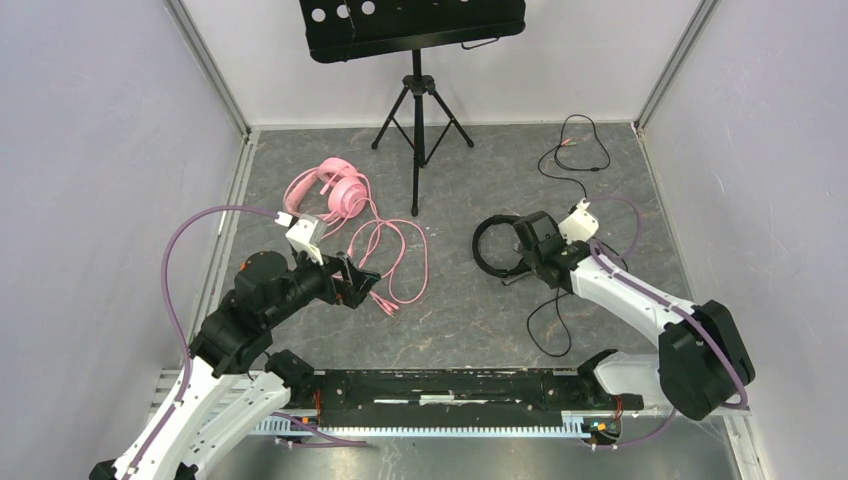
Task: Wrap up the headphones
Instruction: Pick up the headphones from the center of the board.
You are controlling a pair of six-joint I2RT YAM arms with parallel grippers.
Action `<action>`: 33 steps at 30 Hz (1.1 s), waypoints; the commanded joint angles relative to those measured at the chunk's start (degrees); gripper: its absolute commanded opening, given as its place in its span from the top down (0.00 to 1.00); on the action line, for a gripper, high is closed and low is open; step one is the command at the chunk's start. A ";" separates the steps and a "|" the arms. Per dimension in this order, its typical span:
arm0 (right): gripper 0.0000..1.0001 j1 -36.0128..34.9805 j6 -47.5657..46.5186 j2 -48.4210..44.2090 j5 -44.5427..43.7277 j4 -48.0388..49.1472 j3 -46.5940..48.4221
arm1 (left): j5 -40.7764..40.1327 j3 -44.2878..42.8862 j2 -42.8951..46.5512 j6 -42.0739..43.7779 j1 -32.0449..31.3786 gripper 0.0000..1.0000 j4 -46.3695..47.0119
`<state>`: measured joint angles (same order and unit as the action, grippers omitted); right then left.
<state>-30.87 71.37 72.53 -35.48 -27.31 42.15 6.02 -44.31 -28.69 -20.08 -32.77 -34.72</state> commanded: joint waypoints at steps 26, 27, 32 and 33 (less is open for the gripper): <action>0.31 11.57 -101.44 20.53 31.06 4.24 24.25 | -0.39 -1.31 0.28 3.73 -0.19 0.00 0.53; 0.30 12.12 -101.76 21.40 32.61 4.09 24.29 | -0.46 -1.30 0.25 3.66 -0.21 0.00 0.59; 0.31 13.62 -102.29 25.50 34.59 2.21 26.09 | -0.24 -1.35 0.05 3.66 -0.23 0.00 0.57; 0.31 13.79 -102.04 26.20 34.21 2.05 26.31 | -0.03 -1.31 -0.04 3.71 -0.19 0.00 0.62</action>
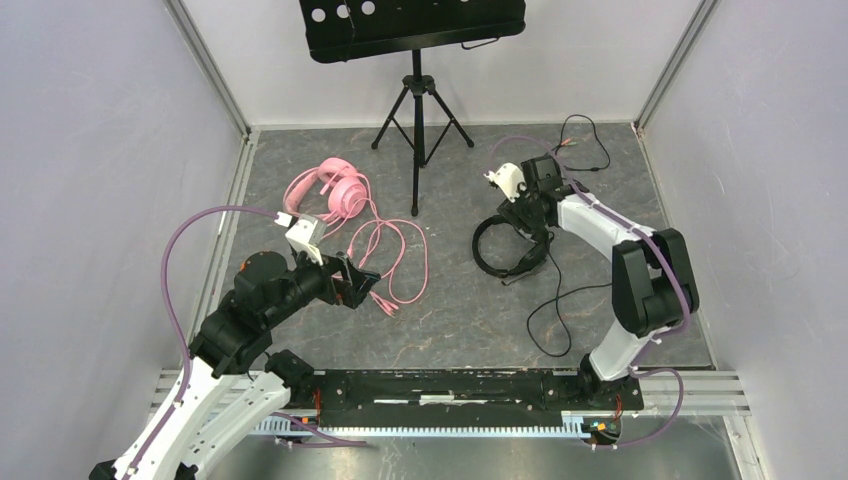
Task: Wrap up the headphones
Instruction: Pick up the headphones from the center of the board.
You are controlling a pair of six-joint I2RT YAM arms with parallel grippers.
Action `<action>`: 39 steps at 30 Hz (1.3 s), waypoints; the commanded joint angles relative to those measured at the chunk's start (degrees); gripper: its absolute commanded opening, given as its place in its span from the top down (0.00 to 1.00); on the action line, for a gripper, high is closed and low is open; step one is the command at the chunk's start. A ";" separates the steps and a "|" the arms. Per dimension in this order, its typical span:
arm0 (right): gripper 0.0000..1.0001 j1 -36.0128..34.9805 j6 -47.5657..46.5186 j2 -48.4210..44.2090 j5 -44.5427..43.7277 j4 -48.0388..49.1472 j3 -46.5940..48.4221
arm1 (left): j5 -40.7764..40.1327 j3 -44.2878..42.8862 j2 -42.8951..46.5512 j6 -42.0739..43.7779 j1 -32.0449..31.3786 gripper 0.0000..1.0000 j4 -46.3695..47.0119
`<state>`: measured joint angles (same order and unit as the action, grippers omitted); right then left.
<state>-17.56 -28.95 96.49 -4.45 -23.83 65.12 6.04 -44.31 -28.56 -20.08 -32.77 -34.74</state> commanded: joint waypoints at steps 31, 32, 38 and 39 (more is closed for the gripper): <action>1.00 1.58 39.51 -13.29 43.34 14.89 -12.33 | -0.91 0.24 4.01 4.62 -0.20 0.00 5.58; 1.00 1.48 42.65 -14.47 46.06 17.90 -14.68 | -2.53 -0.37 4.12 4.78 -0.24 0.00 5.65; 1.00 0.90 56.53 -16.08 61.62 28.08 -23.65 | -2.17 1.18 5.98 9.64 -0.25 0.00 15.19; 1.00 0.67 57.94 -16.58 62.87 29.69 -24.65 | -0.94 2.38 6.26 11.21 -0.26 0.00 18.79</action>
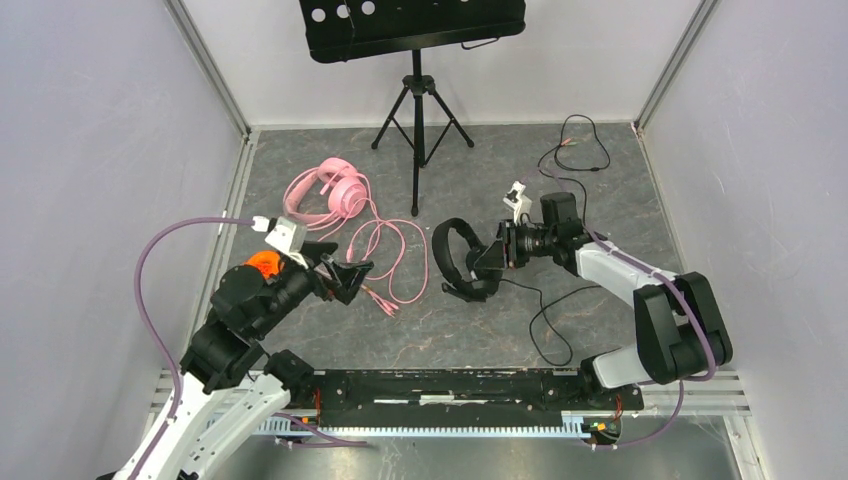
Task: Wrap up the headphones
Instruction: Pick up the headphones from the center of the board.
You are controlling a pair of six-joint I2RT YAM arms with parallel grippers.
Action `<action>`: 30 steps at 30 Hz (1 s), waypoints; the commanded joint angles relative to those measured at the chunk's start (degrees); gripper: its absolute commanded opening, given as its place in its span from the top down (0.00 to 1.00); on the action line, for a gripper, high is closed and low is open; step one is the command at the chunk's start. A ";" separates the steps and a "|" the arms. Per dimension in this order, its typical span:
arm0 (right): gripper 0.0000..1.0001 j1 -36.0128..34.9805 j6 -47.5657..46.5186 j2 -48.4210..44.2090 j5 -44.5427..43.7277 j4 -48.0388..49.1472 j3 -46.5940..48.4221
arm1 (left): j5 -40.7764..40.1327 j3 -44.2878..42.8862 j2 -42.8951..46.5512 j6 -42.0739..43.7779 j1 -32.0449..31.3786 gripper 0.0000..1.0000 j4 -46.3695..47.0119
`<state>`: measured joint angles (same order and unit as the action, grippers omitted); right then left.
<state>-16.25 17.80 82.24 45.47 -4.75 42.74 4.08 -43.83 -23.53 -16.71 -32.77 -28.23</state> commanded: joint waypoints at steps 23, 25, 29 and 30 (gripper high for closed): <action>1.00 -7.21 33.14 -5.06 20.35 28.82 -8.11 | 11.17 3.93 -14.23 54.42 -11.34 0.00 38.76; 1.00 -9.10 32.91 -4.25 19.75 28.14 -7.38 | 9.05 3.91 -15.08 56.24 -14.46 0.02 38.78; 1.00 -12.53 32.89 -3.27 18.90 28.05 -5.47 | 2.90 2.21 -18.85 62.36 -20.32 0.10 34.94; 1.00 -13.05 33.00 -3.03 18.57 27.96 -5.03 | 1.89 2.07 -19.37 63.26 -21.46 0.10 34.29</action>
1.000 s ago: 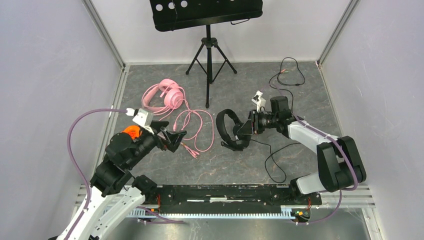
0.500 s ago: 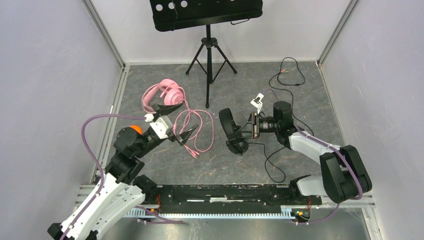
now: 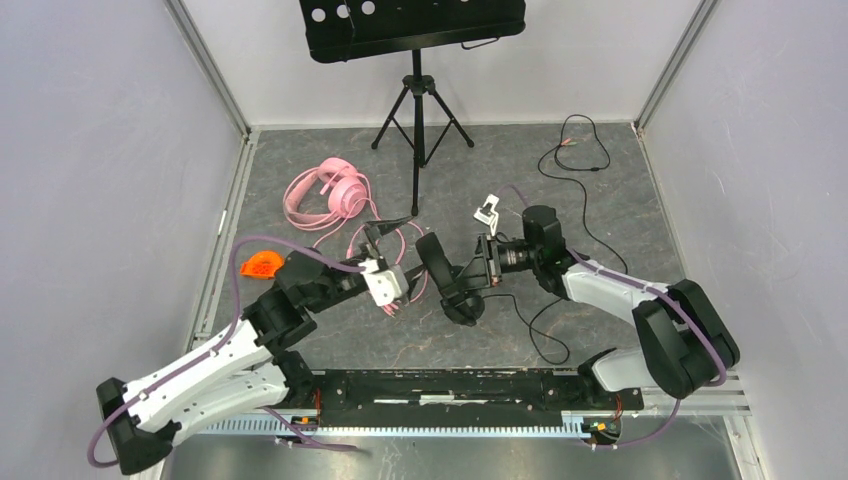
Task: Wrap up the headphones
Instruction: Pick up the headphones from the center of the board.
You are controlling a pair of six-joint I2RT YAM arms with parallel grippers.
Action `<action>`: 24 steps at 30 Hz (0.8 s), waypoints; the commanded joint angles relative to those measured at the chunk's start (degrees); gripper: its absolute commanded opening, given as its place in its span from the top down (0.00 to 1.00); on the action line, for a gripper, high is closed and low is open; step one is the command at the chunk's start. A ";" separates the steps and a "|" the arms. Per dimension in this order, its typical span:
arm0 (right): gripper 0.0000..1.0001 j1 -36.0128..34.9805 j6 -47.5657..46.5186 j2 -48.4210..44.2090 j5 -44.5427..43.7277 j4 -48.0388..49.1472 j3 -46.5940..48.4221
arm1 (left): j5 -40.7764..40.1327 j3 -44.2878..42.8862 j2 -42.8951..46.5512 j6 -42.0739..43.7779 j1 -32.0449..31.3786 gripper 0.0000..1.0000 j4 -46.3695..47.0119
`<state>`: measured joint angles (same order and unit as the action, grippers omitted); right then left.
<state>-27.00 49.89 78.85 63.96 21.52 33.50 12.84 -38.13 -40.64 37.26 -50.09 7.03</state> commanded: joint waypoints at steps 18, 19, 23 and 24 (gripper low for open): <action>1.00 -5.54 1.90 0.41 0.32 2.75 4.83 | -9.23 -1.59 -2.43 11.62 -7.61 0.41 0.19; 1.00 -5.68 1.84 0.27 0.46 2.81 4.79 | -9.46 -1.47 -2.35 11.68 -7.65 0.40 0.62; 1.00 -5.78 1.88 -0.05 0.98 3.10 4.23 | -9.64 -1.37 -2.05 11.14 -7.66 0.36 0.97; 1.00 -5.84 1.89 -0.18 0.96 3.22 4.13 | -9.44 -1.34 -1.93 10.65 -7.61 0.36 1.05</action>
<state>-32.47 51.22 80.27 62.98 21.52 35.90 4.38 -39.16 -43.13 46.26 -57.43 4.89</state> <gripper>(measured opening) 0.371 0.633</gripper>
